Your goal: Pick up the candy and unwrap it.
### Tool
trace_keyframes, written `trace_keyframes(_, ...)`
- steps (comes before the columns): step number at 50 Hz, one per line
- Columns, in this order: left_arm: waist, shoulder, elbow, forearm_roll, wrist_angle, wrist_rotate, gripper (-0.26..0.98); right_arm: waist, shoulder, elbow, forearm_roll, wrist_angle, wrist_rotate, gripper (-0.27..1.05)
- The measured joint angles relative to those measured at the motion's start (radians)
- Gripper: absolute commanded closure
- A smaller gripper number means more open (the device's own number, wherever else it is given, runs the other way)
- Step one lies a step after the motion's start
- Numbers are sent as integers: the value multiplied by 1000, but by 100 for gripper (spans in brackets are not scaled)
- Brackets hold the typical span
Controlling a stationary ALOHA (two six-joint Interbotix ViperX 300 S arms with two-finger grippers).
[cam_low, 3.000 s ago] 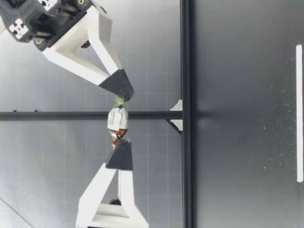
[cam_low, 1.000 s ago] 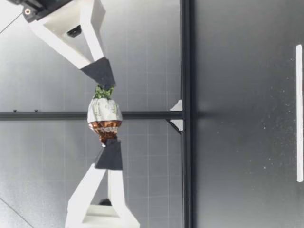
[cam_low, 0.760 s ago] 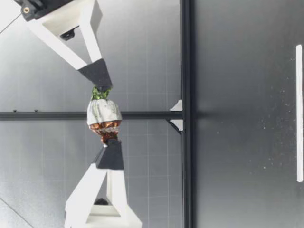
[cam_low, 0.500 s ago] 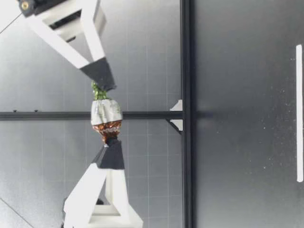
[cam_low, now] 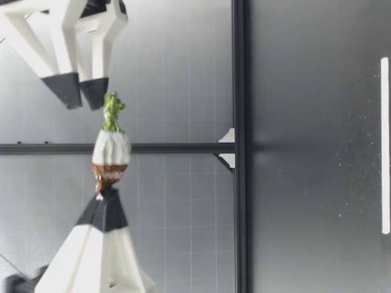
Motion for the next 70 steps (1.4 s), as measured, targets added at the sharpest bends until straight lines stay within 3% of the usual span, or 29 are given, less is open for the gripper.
trace_keyframes(8,-3,5,15,5,0,124,88,0,15,-5,-109,-48,146,20)
trace_keyframes(22,-3,6,15,6,0,140,88,0,89,-14,-264,-215,394,20)
trace_keyframes(41,-5,5,18,6,-11,141,88,0,178,-38,-305,-273,474,21)
trace_keyframes(58,-5,5,20,5,-18,140,88,0,207,-49,-446,-273,603,21)
trace_keyframes(70,-5,0,29,6,-18,140,88,0,209,-49,-453,-262,606,37)
